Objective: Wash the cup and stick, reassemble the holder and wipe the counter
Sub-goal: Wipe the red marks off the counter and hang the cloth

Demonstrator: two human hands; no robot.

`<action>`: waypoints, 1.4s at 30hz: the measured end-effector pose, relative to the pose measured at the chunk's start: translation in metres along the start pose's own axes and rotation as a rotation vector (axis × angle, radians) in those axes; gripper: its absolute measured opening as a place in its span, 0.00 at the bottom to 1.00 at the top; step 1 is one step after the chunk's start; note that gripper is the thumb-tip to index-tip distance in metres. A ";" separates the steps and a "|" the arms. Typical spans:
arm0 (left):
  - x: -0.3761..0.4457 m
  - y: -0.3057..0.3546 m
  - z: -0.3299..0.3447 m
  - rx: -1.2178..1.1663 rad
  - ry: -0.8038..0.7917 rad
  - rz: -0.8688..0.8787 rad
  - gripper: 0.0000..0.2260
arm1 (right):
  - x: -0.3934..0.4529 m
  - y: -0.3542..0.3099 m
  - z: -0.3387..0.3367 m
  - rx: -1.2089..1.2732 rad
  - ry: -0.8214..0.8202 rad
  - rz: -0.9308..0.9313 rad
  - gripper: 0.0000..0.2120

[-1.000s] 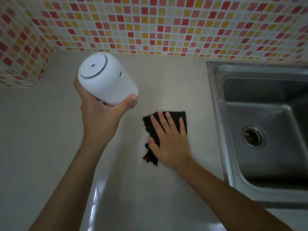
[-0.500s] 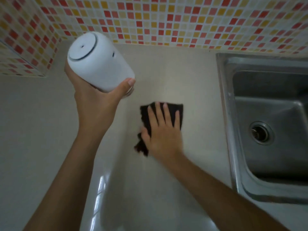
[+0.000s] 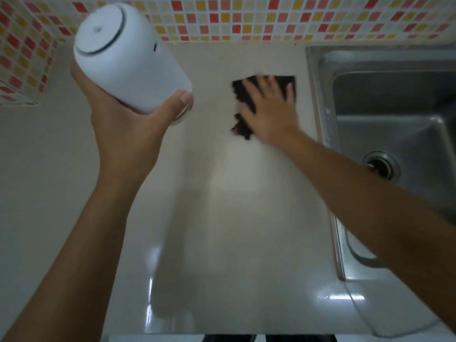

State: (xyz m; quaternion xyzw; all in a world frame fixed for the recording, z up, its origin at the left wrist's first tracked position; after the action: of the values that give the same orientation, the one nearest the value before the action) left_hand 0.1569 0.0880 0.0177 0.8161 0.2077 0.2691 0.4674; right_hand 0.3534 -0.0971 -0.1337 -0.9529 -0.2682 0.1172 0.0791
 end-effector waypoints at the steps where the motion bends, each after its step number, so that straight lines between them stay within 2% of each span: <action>1: -0.001 -0.002 -0.008 0.009 0.007 -0.005 0.47 | 0.003 0.024 -0.006 -0.002 0.011 0.041 0.29; 4: -0.003 -0.006 -0.030 0.025 0.022 0.002 0.45 | -0.038 0.051 -0.011 -0.068 0.103 0.101 0.28; 7: -0.008 -0.009 -0.047 0.020 0.057 0.003 0.44 | -0.116 0.021 0.005 -0.083 0.145 0.133 0.28; 10: -0.012 -0.011 -0.049 -0.002 0.084 -0.007 0.44 | -0.184 -0.056 0.034 -0.029 0.100 0.060 0.29; 14: -0.010 -0.005 -0.037 -0.028 0.076 -0.007 0.45 | -0.222 -0.215 0.080 0.056 -0.050 -0.259 0.31; 16: -0.008 -0.003 -0.030 -0.015 0.048 0.005 0.45 | -0.230 -0.252 0.092 0.073 -0.128 -0.397 0.31; 19: -0.004 -0.003 -0.022 -0.001 -0.007 0.006 0.45 | -0.224 -0.222 0.088 0.074 -0.124 -0.494 0.31; 24: -0.011 -0.004 -0.010 -0.018 -0.047 -0.006 0.45 | -0.107 -0.088 0.036 0.000 0.082 -0.077 0.29; 27: -0.023 -0.006 -0.004 -0.030 -0.072 -0.008 0.47 | -0.019 -0.029 0.008 0.006 -0.034 0.058 0.30; 30: -0.031 -0.011 0.005 -0.020 -0.108 -0.014 0.49 | 0.010 -0.008 0.001 0.010 -0.058 0.144 0.30; 32: -0.037 -0.014 0.013 -0.013 -0.132 -0.028 0.50 | -0.018 -0.015 0.005 0.014 -0.006 0.139 0.29; 35: -0.046 -0.019 0.030 -0.031 -0.153 -0.066 0.51 | -0.120 -0.026 0.017 0.001 0.069 0.104 0.29; 39: -0.060 -0.033 0.060 -0.092 -0.215 -0.116 0.53 | -0.263 -0.019 0.042 -0.024 0.010 0.087 0.32; 42: -0.073 -0.041 0.080 -0.105 -0.268 -0.144 0.55 | -0.262 0.003 0.043 -0.004 -0.008 0.106 0.32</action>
State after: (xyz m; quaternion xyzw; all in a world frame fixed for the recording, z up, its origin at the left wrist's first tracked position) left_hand 0.1478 0.0123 -0.0694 0.8023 0.1869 0.1340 0.5508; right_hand 0.1267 -0.2347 -0.1287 -0.9655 -0.2177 0.1245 0.0699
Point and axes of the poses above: each hand's wrist, its own x-axis towards the middle knuckle, its own z-axis out of the palm, y = z × x, the point moved 8 cm from there along x, towards the middle knuckle, and after that the axes turned 8 degrees about -y, right-handed, at the moved point
